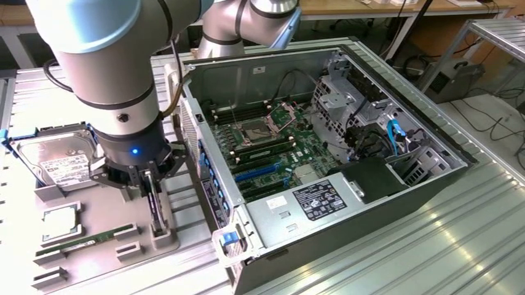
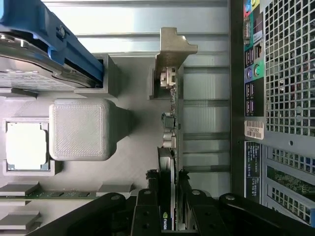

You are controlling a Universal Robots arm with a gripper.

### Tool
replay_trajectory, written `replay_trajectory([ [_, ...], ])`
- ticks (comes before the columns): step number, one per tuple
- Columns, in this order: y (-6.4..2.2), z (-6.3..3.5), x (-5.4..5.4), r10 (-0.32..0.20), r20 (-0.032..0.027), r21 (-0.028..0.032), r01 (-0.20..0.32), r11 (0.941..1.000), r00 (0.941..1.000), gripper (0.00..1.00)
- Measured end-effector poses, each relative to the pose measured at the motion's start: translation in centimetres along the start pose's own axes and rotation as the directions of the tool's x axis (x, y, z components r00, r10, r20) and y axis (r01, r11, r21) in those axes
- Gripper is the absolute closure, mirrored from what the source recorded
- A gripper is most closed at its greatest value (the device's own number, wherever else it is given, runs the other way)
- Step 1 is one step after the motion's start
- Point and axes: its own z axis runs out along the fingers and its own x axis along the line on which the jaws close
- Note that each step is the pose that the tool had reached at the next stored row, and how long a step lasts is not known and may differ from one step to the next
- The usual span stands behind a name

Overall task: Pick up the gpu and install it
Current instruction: 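Pick up the gpu and move the gpu toward the slot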

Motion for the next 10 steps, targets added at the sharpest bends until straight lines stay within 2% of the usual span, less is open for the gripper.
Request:
replay_trajectory([
  [5,0.06,-1.33,0.0,-0.002,0.0,-0.0014,0.002,1.0,1.0,0.74],
  [10,0.18,-3.79,-0.1,-0.002,-0.0001,-0.0024,0.002,1.0,1.0,0.74],
])
